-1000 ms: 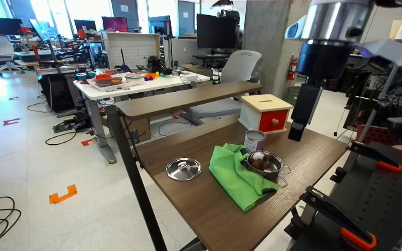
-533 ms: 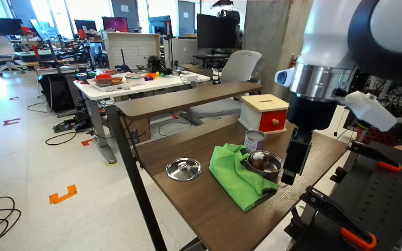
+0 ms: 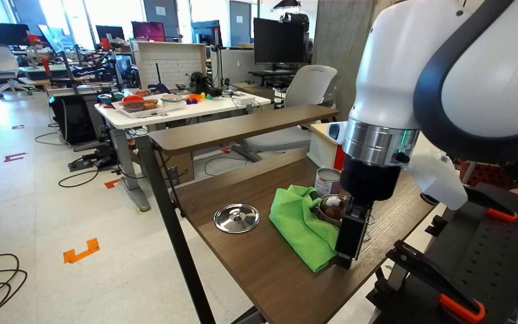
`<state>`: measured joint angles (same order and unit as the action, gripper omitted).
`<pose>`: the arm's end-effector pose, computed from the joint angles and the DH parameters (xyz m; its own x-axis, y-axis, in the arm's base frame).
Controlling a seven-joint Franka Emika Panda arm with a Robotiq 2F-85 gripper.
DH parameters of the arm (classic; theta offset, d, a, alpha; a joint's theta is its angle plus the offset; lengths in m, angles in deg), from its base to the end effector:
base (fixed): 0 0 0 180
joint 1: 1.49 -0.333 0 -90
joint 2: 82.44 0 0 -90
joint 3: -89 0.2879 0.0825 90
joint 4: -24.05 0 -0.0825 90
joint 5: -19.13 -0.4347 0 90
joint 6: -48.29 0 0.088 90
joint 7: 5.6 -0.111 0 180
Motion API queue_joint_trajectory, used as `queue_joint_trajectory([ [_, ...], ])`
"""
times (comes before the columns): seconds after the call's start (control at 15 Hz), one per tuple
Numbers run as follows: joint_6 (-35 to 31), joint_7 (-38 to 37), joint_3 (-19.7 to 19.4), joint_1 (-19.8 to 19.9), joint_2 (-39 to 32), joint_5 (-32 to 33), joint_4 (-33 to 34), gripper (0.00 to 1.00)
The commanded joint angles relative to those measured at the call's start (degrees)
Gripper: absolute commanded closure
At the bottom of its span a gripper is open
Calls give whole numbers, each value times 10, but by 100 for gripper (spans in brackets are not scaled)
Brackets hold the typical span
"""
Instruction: Move the green cloth on the table
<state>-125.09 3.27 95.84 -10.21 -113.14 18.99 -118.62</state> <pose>0.4199 0.1298 0.0071 0.9183 0.3957 0.0125 0.3957 -0.9164 -0.0599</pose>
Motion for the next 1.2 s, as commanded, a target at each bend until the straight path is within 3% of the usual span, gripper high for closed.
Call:
queue_joint_trajectory([
  [0.0,1,-13,4,8,-2,17,3,0],
  [0.4,-39,-12,-7,5,-5,27,9,0],
  [0.73,-51,-21,-17,-20,-21,31,28,0],
  [1.13,-59,-47,-75,-99,-64,51,42,0],
])
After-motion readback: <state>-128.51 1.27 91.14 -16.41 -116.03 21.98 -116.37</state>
